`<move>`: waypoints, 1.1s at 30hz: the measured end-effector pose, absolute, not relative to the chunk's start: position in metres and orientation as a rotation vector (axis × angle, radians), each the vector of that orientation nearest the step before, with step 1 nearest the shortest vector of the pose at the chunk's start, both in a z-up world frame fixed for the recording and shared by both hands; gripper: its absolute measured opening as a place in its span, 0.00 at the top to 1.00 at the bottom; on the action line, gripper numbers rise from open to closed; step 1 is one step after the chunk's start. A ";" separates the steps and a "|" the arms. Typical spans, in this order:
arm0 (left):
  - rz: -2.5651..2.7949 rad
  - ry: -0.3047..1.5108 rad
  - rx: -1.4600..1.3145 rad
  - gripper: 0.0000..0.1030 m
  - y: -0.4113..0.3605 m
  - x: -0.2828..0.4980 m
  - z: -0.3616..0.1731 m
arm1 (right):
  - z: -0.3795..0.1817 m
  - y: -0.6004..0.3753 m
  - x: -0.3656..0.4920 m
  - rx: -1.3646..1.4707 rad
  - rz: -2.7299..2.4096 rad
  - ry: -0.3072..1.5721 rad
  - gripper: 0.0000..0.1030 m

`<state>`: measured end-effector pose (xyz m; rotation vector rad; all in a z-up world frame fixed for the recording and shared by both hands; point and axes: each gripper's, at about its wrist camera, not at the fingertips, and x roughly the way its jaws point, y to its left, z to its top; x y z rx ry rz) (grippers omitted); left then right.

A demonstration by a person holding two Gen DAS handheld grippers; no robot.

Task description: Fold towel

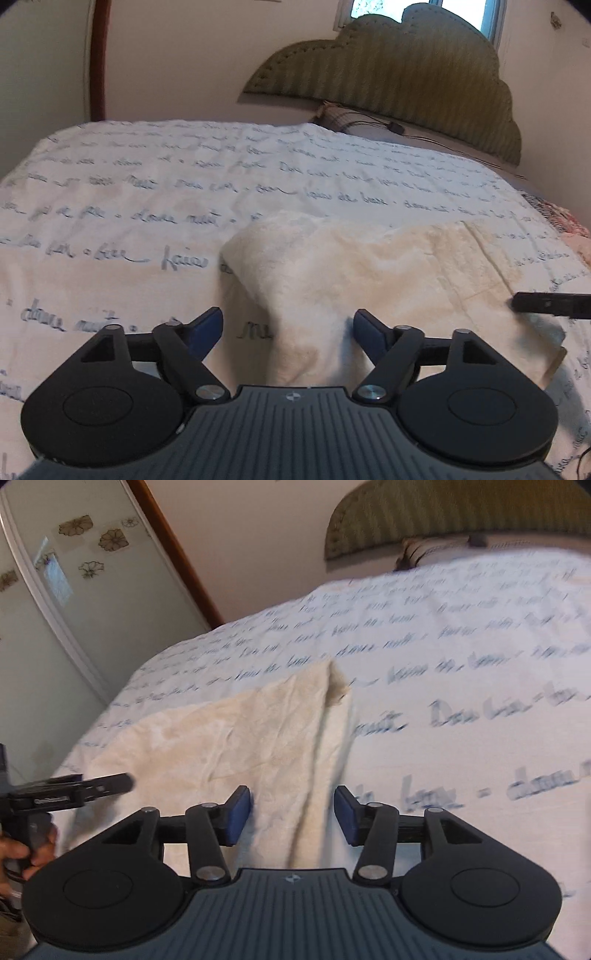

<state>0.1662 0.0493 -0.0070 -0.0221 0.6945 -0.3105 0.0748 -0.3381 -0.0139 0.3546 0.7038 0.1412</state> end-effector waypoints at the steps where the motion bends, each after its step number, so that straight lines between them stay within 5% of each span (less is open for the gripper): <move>1: -0.280 0.660 -0.014 0.21 0.053 0.163 -0.001 | -0.005 -0.338 0.069 0.317 0.092 0.668 0.52; 8: -0.412 0.635 -0.123 0.15 0.032 0.188 0.038 | 0.031 -0.282 0.100 0.068 0.165 0.595 0.46; 17: -0.403 0.744 0.139 0.01 -0.017 0.196 -0.031 | -0.027 -0.262 0.114 -0.035 0.121 0.750 0.44; 33: -0.267 0.632 0.200 0.00 -0.010 0.081 -0.025 | -0.021 -0.225 0.040 -0.026 0.133 0.712 0.38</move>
